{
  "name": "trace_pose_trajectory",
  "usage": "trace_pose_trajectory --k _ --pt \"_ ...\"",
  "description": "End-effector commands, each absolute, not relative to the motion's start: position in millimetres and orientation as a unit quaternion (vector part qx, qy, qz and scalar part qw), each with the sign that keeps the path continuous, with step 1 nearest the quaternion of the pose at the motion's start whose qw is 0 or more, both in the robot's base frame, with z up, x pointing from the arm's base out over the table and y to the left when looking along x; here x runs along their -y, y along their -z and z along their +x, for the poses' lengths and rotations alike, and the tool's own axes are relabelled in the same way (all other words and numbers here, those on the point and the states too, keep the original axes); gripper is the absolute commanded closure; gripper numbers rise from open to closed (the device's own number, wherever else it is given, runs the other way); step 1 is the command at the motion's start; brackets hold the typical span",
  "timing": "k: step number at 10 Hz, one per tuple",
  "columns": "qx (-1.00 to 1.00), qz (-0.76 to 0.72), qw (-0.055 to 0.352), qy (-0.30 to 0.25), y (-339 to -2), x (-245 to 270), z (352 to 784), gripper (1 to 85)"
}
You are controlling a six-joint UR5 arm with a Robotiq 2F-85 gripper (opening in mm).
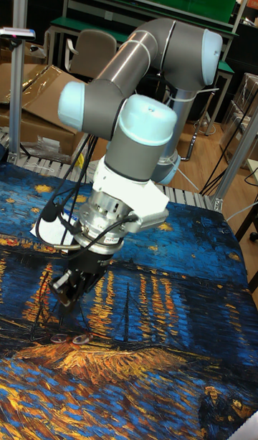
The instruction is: Unfold the leg of the glasses (with one hand)
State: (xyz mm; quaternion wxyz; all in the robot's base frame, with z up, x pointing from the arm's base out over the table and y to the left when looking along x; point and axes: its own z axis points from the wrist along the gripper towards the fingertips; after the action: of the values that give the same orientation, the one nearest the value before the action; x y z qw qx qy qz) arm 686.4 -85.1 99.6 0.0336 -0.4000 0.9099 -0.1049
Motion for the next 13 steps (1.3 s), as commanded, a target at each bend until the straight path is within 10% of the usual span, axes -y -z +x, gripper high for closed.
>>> trace_pose_trajectory --k 1,13 --pt "-0.92 -0.377 0.014 0.107 -109.0 87.9 673.9 84.7" --pt "-0.93 -0.327 -0.047 0.159 -130.8 103.0 640.3 84.7"
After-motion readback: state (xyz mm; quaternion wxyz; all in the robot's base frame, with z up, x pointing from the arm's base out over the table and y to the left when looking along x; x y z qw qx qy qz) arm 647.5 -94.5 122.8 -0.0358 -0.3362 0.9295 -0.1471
